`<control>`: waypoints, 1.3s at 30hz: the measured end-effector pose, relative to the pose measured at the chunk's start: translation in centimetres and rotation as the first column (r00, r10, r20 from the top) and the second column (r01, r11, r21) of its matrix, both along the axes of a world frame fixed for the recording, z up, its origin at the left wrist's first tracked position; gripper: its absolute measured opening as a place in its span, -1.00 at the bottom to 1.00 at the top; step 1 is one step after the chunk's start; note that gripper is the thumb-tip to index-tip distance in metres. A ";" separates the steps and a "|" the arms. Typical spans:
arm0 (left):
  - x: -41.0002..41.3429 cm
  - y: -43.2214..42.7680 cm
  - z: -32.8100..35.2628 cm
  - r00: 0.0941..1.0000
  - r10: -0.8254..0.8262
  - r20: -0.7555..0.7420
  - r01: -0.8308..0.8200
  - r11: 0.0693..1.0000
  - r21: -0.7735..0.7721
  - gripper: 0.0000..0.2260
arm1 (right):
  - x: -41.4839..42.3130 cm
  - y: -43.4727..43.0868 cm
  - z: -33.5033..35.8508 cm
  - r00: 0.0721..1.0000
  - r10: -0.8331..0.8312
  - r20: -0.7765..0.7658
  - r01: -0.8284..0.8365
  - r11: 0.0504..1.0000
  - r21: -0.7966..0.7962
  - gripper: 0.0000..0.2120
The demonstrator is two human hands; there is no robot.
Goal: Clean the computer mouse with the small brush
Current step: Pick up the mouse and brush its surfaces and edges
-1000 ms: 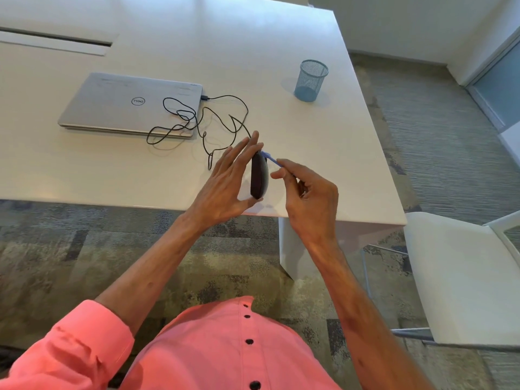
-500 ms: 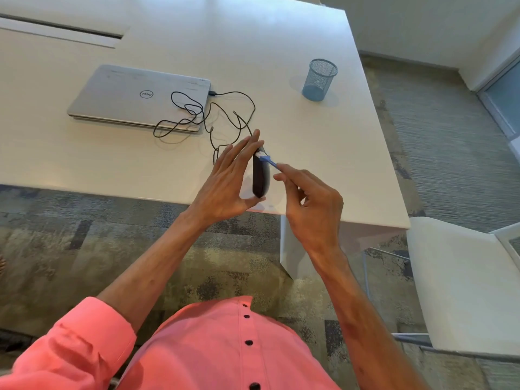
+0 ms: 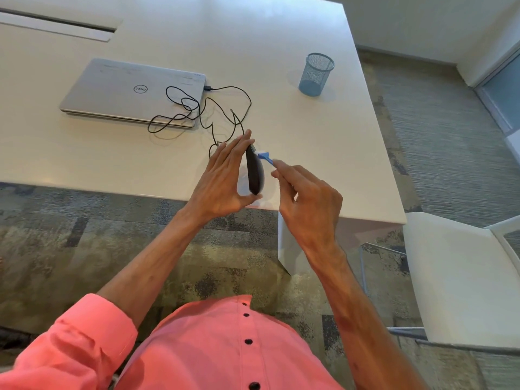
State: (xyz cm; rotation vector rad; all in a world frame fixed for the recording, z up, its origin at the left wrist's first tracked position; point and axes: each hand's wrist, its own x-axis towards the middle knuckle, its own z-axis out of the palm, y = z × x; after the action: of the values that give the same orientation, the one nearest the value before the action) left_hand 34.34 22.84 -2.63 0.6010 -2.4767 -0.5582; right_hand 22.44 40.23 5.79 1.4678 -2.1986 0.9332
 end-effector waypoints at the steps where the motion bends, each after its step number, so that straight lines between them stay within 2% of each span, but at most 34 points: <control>1: -0.1 0.0 0.0 1.000 0.003 -0.001 -0.003 1.000 0.001 0.13 | 0.0 0.0 -0.1 1.000 0.009 -0.009 -0.008 1.000 0.017 -0.78; 6: -0.6 -0.3 0.5 0.999 0.043 -0.014 -0.042 0.999 0.026 0.14 | 0.0 0.5 -0.4 0.999 0.017 -0.046 -0.009 0.987 0.159 -0.78; 10: -0.8 -0.7 0.5 0.997 0.083 0.003 -0.083 0.993 0.078 0.19 | -0.3 0.9 0.2 0.999 0.048 0.020 -0.051 0.968 0.245 -0.83; 15: -1.1 -1.1 0.0 0.995 0.099 0.014 -0.100 0.988 0.114 0.17 | -0.1 0.6 0.0 0.967 0.019 0.256 -0.048 0.993 0.107 -0.85; 19: -1.5 -1.4 -0.3 0.994 0.107 0.007 -0.107 0.985 0.134 0.16 | -0.5 0.9 -0.5 0.969 -0.080 0.235 0.049 0.989 0.136 -0.85; 24: -1.7 -1.4 -0.1 0.991 0.134 0.005 -0.133 0.979 0.157 0.18 | -1.5 1.0 -0.7 0.940 -0.161 0.302 0.115 0.979 0.166 -0.83; 27: -1.9 -1.4 -0.1 0.992 0.126 0.002 -0.125 0.982 0.144 0.18 | -1.6 0.7 -0.7 0.911 -0.145 0.387 0.097 0.985 0.141 -0.85; 35: -2.1 -1.8 0.0 0.993 0.117 0.013 -0.118 0.986 0.117 0.21 | -2.0 0.8 -0.7 0.974 0.000 0.228 -0.040 0.984 0.173 -0.84; 39: -2.3 -1.7 0.1 0.994 0.111 0.010 -0.111 0.986 0.126 0.23 | -2.6 0.7 -0.4 0.948 0.058 0.313 -0.113 0.981 0.159 -0.85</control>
State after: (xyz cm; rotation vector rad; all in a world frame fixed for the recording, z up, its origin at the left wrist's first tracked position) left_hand 32.01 21.19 -2.50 0.7849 -2.4061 -0.6741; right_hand 19.85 40.97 5.42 1.5999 -2.5129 1.0848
